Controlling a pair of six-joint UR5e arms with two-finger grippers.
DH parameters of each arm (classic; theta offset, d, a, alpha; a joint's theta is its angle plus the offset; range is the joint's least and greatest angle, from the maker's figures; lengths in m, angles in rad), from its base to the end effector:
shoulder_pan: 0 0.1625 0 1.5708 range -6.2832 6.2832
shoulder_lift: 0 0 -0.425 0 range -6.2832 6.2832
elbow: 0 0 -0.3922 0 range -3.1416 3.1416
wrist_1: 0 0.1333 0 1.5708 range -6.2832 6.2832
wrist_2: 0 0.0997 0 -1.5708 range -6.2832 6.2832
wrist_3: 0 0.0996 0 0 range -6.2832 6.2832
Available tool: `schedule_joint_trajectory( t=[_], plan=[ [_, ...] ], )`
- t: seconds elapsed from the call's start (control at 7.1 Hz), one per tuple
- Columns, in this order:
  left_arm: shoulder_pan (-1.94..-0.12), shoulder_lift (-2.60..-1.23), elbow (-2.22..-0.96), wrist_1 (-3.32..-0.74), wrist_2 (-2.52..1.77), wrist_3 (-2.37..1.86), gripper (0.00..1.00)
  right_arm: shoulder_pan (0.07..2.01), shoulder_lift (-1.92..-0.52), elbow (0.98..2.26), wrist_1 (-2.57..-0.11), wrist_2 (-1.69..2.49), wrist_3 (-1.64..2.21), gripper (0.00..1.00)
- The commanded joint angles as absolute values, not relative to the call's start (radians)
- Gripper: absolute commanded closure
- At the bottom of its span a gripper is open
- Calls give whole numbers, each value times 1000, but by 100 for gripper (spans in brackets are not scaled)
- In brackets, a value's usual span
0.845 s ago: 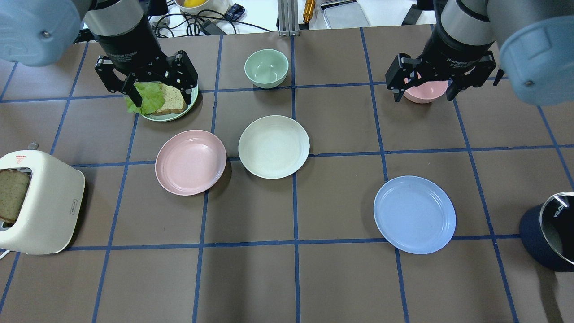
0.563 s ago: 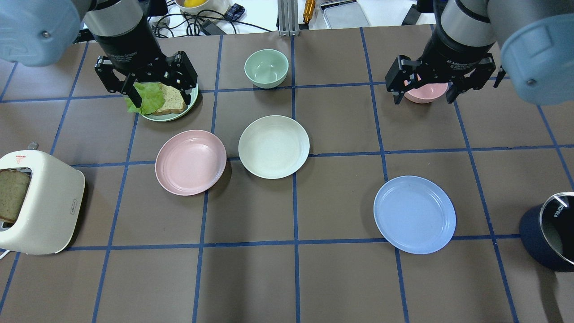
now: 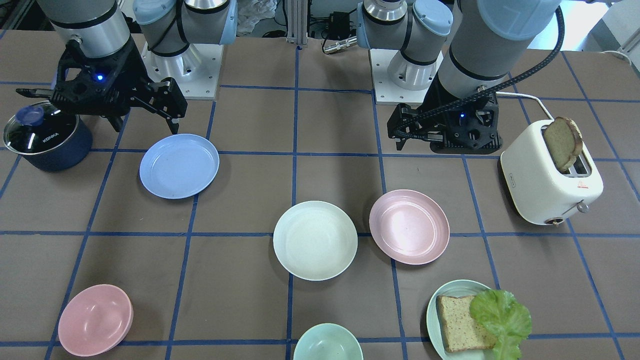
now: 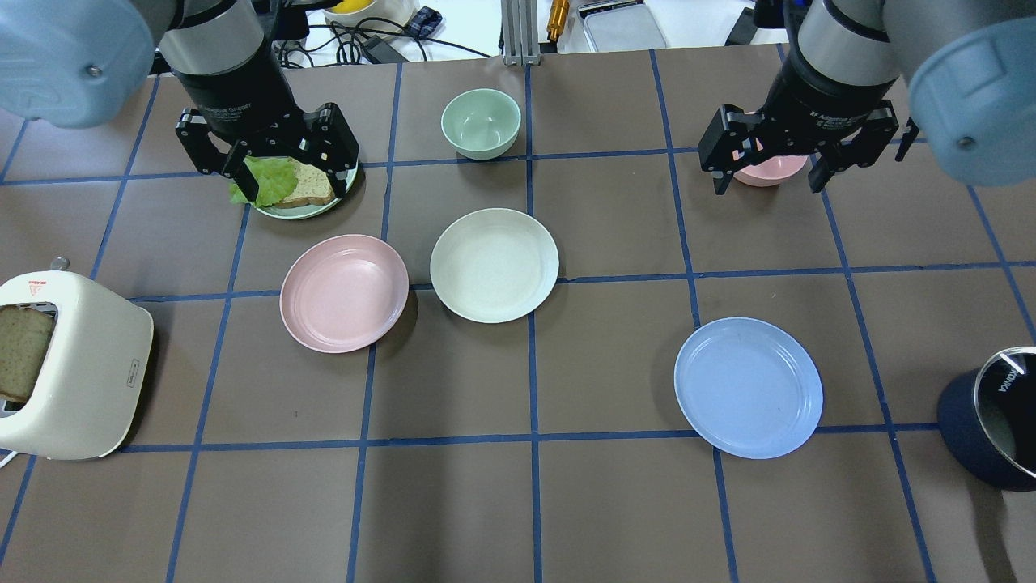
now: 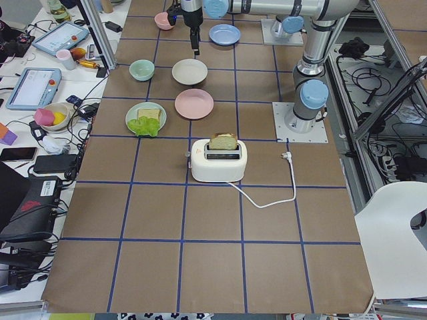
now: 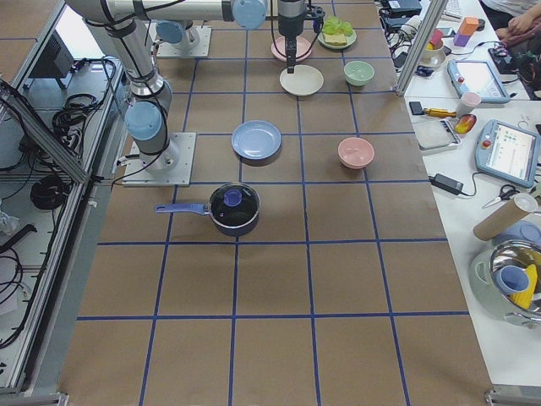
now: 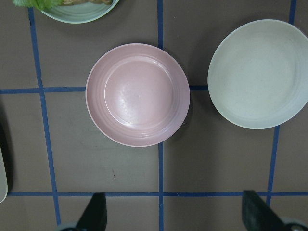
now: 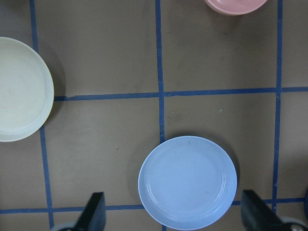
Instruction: Stack three plates with pink and blue
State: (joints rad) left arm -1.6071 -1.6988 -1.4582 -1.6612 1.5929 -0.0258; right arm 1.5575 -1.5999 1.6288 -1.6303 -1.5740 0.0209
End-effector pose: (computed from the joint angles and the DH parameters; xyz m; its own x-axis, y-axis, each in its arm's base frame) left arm -0.1504 -0.5299 0.4684 -0.9996 0.0130 -0.0247 0.0103 0.9944 0.1050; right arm 0.1266 -0.4841 0.4795 -0.9994 0.0343 0.0026 0.0342 0.9989 -0.0307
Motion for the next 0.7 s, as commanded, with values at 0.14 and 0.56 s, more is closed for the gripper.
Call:
schedule_joint_trajectory(
  t=[0.14, 0.56],
  plan=[
    [-1620, -1733, -1640, -1393, 1591, -5, 0, 1435, -1605, 1774, -1666, -1580, -12, 0],
    [-1707, -1772, -1869, -1132, 1595, 5, 0, 1289, -1605, 1862, -1664, -1578, -193, 0]
  ],
)
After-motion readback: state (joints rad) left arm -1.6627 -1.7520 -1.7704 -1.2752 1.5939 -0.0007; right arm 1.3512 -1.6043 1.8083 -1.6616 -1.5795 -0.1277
